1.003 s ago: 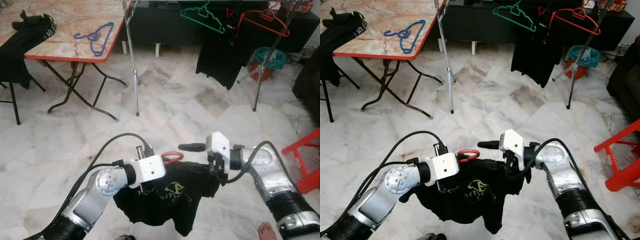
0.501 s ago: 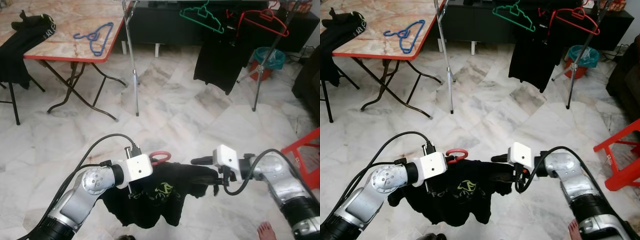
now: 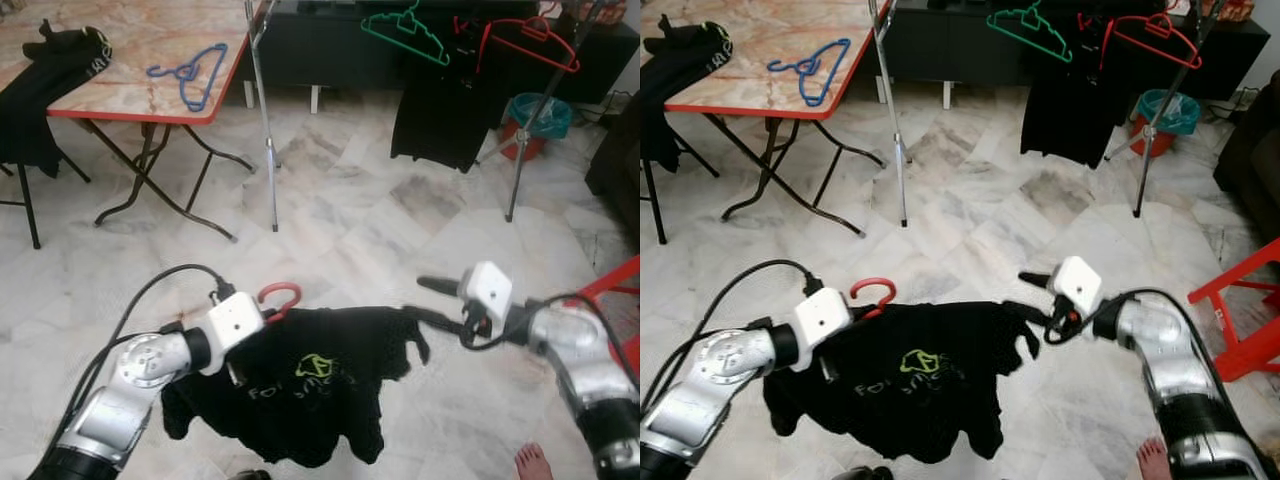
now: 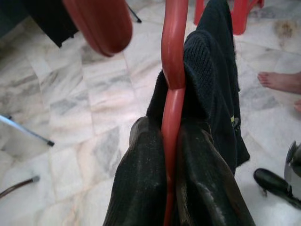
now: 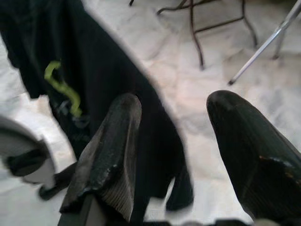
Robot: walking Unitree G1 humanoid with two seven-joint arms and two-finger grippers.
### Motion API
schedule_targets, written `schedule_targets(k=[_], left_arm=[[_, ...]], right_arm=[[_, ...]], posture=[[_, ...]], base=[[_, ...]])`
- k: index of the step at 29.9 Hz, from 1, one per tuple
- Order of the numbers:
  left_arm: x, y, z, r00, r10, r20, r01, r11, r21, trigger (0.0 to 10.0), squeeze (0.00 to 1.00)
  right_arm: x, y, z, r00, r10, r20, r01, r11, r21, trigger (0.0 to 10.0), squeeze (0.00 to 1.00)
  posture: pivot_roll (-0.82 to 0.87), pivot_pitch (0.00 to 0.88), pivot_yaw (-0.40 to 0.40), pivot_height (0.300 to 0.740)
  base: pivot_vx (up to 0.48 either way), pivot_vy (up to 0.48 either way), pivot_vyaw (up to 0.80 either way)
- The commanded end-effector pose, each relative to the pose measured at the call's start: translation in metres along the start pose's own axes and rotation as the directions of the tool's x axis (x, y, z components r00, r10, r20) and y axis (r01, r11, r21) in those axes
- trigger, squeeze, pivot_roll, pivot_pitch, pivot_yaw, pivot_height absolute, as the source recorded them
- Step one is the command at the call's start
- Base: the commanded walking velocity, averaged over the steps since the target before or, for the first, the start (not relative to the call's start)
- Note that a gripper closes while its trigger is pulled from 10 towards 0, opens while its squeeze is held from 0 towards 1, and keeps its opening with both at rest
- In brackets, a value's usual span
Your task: Hang hanger
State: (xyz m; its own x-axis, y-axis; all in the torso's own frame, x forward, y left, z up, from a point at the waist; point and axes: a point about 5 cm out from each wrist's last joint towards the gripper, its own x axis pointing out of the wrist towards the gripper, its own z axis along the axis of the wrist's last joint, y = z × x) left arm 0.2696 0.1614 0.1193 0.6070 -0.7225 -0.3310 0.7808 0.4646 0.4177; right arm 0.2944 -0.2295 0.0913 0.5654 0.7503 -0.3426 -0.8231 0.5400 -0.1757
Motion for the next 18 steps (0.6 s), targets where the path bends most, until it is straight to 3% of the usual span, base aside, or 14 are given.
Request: schedule_targets(k=[1,2,4,8,14,16,18], left_arm=[[-0.007,0.007,0.004,1.000,0.021,0.018,-0.021,1.000,0.013,10.0,0.00],[-0.008,0.008,0.004,1.000,0.024,0.015,-0.024,1.000,0.014,10.0,0.00],[-0.015,0.012,0.003,1.000,0.026,0.011,-0.026,1.000,0.005,10.0,0.00],[-0.018,0.011,0.004,1.000,0.001,0.012,-0.001,1.000,-0.003,10.0,0.00],[-0.021,0.012,0.013,0.998,-0.030,0.051,0.031,0.999,-0.029,10.0,0.00],[-0.025,0.015,0.018,0.996,-0.044,0.077,0.047,0.998,-0.044,10.0,0.00],[-0.026,0.017,0.019,0.996,-0.041,0.084,0.045,0.998,-0.050,10.0,0.00]], right_arm=[[-0.004,-0.002,0.002,1.000,-0.019,0.018,0.019,1.000,0.002,10.0,0.00],[-0.006,-0.002,0.000,0.999,-0.032,0.016,0.032,0.999,0.004,10.0,0.00],[-0.013,-0.014,-0.005,0.980,-0.197,0.001,0.197,0.980,-0.014,10.0,0.00],[-0.022,-0.023,-0.008,0.946,-0.324,0.007,0.324,0.946,0.006,10.0,0.00],[-0.034,-0.012,-0.022,0.962,-0.271,-0.029,0.272,0.962,0.033,10.0,0.00],[-0.036,-0.006,-0.023,0.979,-0.204,0.014,0.202,0.975,0.095,10.0,0.00],[-0.035,-0.006,-0.020,0.981,-0.191,0.005,0.191,0.980,0.061,10.0,0.00]], posture=[[0.05,0.119,-0.043,0.740],[0.05,0.119,-0.043,0.740],[0.04,0.113,-0.043,0.740],[0.05,0.107,-0.043,0.740],[0.05,0.095,-0.048,0.740],[0.05,0.089,-0.050,0.740],[0.06,0.093,-0.044,0.740]], base=[[0.000,0.000,0.00],[0.000,0.000,0.00],[0.000,0.000,0.00],[0.000,0.000,0.00],[0.000,0.000,0.00],[0.000,0.000,0.00],[0.000,0.000,0.00]])
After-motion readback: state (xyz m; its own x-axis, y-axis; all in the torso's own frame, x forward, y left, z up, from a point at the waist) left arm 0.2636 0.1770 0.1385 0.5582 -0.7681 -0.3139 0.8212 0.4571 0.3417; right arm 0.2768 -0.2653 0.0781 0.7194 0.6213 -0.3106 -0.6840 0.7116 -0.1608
